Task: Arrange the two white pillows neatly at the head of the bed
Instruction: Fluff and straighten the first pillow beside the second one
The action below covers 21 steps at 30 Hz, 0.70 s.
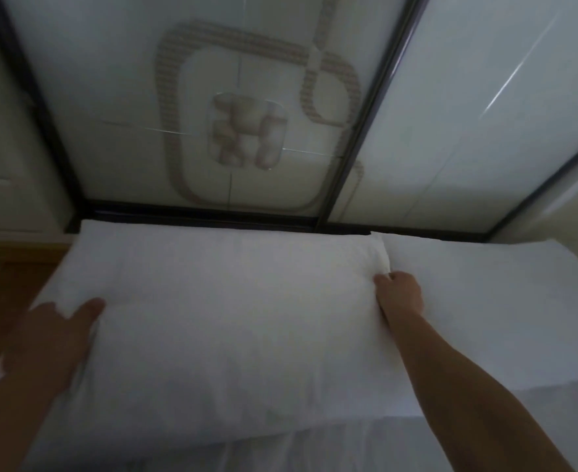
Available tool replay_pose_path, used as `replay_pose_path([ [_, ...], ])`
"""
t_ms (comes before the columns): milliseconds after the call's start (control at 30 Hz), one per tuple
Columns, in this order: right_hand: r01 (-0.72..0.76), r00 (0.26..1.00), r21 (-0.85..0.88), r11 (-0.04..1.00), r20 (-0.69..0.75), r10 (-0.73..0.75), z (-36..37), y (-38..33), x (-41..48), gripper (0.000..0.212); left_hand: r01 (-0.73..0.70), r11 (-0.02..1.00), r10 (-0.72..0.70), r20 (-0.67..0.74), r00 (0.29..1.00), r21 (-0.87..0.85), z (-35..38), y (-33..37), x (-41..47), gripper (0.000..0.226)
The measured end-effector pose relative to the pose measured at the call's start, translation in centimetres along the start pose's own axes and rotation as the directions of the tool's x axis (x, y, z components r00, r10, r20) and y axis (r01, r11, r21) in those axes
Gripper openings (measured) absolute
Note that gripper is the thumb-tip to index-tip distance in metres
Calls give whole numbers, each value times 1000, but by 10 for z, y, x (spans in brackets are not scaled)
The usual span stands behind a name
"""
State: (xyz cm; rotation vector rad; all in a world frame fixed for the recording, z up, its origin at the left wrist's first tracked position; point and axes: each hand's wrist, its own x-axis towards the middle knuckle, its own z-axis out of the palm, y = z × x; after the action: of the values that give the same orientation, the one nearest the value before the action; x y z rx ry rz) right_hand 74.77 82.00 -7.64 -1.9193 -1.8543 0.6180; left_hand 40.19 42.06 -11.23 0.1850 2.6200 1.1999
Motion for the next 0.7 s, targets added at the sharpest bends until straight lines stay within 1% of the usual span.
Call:
replay_pose_path([
  [33, 5, 1000, 13, 1000, -26, -5, -4, -3, -1, 30, -13, 1000, 13, -6, 1000, 2, -4, 9, -5, 96],
  [100, 43, 997, 26, 999, -70, -41, -13, -8, 0, 30, -82, 993, 85, -36, 996, 81, -11, 28, -15, 87],
  [167, 92, 990, 28, 995, -113, -89, -22, -11, 4, 30, -93, 989, 101, -64, 993, 120, -18, 48, -23, 75],
  [233, 128, 981, 17, 992, -146, -125, -28, -14, 9, 31, -82, 989, 98, -131, 987, 123, -23, 64, -31, 64],
  [300, 139, 978, 3, 990, -156, -137, -34, -18, 14, 33, -110, 989, 123, -146, 982, 95, -27, 76, -34, 59],
  [367, 146, 980, 7, 989, -140, -144, -39, -23, 19, 33, -121, 991, 126, -122, 984, 48, -30, 81, -30, 58],
  [467, 145, 984, -14, 989, -103, -146, -42, -30, 24, 30, -115, 990, 123, -95, 988, 82, -30, 78, -17, 57],
  [533, 131, 988, -28, 991, -77, -133, -35, -30, 26, 29, -85, 991, 91, -54, 994, 106, -25, 70, -7, 60],
  [633, 85, 996, -132, 988, -15, -88, -23, -25, 26, 30, 3, 979, -18, 71, 997, 205, -16, 53, 7, 67],
  [700, 68, 998, -212, 975, 30, -63, -17, -25, 25, 31, 16, 954, -60, 141, 988, 298, -8, 47, 9, 73],
])
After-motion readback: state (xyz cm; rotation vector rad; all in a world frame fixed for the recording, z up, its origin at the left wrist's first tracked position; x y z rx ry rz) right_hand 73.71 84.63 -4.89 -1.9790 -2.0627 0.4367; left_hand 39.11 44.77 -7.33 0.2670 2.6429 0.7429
